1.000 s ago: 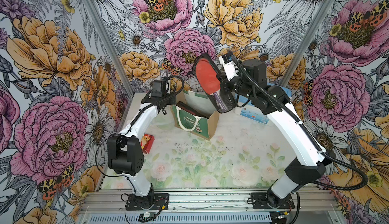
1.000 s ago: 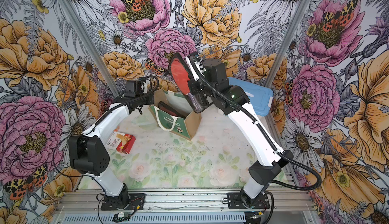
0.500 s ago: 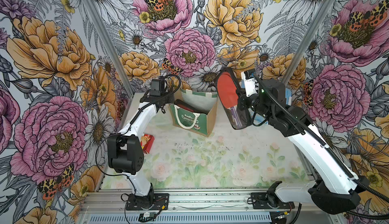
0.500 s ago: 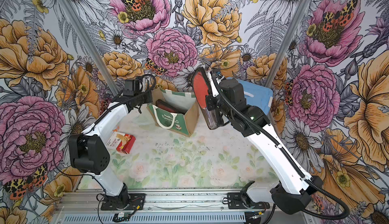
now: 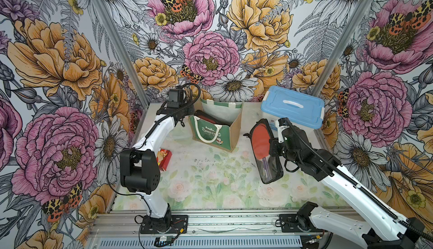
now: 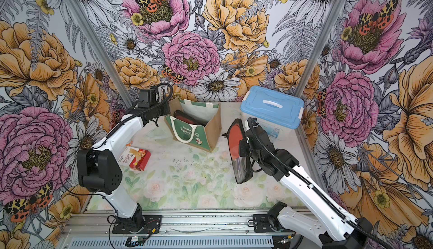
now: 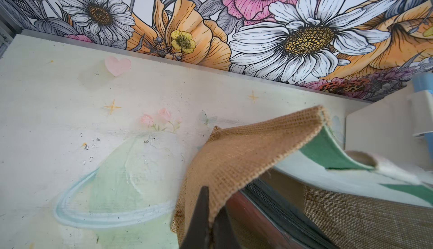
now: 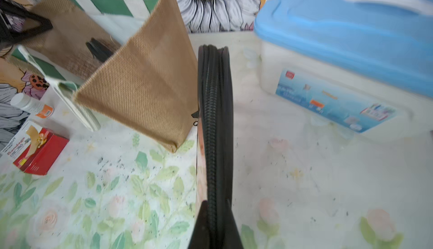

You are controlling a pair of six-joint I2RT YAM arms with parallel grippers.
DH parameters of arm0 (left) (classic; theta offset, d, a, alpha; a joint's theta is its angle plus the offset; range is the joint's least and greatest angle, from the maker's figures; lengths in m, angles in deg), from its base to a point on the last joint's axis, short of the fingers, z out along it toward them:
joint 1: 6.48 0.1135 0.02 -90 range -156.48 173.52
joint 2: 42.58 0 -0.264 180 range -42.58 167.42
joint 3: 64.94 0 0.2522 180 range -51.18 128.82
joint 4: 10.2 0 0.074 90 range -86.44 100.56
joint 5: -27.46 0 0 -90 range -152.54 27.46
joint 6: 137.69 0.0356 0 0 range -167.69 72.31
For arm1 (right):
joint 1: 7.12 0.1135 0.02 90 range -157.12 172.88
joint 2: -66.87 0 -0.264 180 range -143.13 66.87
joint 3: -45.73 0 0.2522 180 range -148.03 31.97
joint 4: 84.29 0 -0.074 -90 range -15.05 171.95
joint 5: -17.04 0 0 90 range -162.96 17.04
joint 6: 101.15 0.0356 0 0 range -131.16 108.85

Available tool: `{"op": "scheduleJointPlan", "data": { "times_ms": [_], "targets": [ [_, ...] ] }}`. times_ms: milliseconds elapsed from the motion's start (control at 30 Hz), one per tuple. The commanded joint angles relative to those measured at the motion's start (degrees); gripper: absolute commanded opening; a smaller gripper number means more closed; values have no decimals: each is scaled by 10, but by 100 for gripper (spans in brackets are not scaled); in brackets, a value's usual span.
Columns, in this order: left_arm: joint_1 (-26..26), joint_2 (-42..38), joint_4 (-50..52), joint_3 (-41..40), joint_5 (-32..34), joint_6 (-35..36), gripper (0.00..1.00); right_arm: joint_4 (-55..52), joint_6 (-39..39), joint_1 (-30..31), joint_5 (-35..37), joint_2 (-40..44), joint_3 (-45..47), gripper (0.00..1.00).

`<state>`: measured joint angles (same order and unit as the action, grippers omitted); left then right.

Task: Remove the ping pong set from the canvas bag
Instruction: Place the ping pong set at the center of the board.

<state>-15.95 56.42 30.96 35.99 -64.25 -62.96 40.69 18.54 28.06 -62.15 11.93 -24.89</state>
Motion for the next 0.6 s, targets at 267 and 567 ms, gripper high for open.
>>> {"op": "scheduleJointPlan", "data": {
  "times_ms": [267,567],
  "targets": [
    [-16,-1,-17,4,-5,5,0,236,194,-2,-159,58,159,0],
    [-17,3,-16,4,-8,8,0,512,336,16,-218,22,302,0]
  ]
}}
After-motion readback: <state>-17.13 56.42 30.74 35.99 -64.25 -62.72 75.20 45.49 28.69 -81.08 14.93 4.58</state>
